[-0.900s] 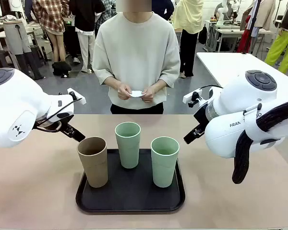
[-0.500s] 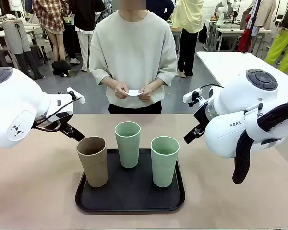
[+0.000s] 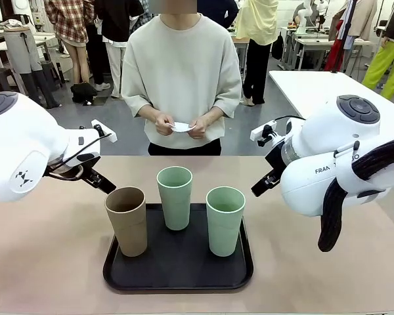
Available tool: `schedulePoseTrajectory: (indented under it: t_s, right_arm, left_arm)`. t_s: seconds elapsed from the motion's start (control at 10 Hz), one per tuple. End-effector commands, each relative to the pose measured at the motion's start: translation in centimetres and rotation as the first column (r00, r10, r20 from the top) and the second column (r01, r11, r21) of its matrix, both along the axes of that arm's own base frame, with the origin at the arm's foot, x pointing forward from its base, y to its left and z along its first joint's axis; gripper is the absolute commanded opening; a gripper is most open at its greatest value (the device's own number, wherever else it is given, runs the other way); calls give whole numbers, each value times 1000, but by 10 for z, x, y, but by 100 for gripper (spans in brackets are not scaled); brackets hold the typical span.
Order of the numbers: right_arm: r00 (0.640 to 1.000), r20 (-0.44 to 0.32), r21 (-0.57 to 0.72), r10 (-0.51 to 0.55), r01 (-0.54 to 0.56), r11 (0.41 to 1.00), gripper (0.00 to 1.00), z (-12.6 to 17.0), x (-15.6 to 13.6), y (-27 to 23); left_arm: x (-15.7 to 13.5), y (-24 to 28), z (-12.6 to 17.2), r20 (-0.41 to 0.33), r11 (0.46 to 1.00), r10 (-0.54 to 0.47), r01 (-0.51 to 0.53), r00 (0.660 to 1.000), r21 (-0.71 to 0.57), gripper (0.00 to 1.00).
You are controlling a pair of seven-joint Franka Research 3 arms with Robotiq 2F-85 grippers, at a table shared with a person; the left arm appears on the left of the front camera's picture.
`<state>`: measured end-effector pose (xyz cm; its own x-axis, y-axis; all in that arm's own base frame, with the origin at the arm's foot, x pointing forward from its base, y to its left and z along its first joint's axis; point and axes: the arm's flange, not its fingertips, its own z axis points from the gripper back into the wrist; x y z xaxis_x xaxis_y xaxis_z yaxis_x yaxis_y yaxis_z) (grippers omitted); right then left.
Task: Place coasters on the table and set cups on them.
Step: Pick up one Reusable plastic cup and place it on a coaster set by the human.
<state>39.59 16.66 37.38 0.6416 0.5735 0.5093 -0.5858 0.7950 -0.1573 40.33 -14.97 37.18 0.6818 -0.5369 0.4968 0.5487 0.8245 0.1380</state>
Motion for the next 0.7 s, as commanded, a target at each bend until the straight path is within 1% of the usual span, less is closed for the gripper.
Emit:
schedulePoseTrajectory:
  t_s: [0.0, 0.2, 0.3, 0.4, 0.5, 0.6]
  right_arm:
    - [1000, 0, 0, 0, 0, 1000, 100, 0, 0, 0]
    - [1000, 0, 0, 0, 0, 1000, 100, 0, 0, 0]
    - [996, -43, -74, -72, 69, 995, 100, 17, -3, -4]
    - [996, -48, -111, -69, 63, 992, 100, 41, -18, -6]
    - [994, -74, -143, -82, 71, 987, 100, 68, -33, -12]
    - [992, -79, -167, -94, 80, 983, 100, 92, -52, -17]
  left_arm:
    - [0, 0, 0, 0, 1000, 0, 0, 1000, 0, 100]
    - [0, 0, 0, 0, 1000, 0, 0, 1000, 0, 100]
    - [6, 28, 20, 14, 993, 96, -96, 995, 66, 100]
    - [-10, 44, 49, 27, 987, 125, -127, 992, 99, 100]
    - [-25, 58, 82, 16, 984, 126, -127, 992, 124, 100]
    - [-45, 67, 113, -12, 987, 109, -107, 994, 119, 100]
